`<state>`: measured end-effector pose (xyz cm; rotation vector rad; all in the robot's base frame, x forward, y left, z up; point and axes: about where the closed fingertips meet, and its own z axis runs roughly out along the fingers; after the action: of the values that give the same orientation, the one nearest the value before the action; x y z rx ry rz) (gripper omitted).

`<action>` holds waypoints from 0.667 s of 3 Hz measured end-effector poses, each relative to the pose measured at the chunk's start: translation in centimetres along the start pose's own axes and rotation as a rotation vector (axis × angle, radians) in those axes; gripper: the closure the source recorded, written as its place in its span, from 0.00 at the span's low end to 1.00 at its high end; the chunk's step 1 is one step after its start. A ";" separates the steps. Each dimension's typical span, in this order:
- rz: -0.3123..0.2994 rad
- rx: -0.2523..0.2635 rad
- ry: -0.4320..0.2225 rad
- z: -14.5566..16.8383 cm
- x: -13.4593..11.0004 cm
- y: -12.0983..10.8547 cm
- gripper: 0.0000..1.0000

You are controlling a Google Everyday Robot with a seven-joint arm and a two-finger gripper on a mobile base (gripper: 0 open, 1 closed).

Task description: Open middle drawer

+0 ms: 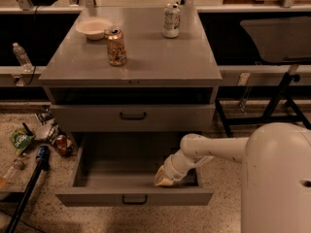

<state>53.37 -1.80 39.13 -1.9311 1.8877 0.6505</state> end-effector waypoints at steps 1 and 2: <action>0.039 -0.058 -0.051 0.9 -1.7 3.1 1.00; 0.074 -0.045 -0.106 0.7 -2.9 3.9 1.00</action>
Offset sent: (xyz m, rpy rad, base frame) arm -0.0432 0.0333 0.0253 0.1653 0.0820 -0.1055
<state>49.45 0.84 40.35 -1.8227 1.9020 0.8071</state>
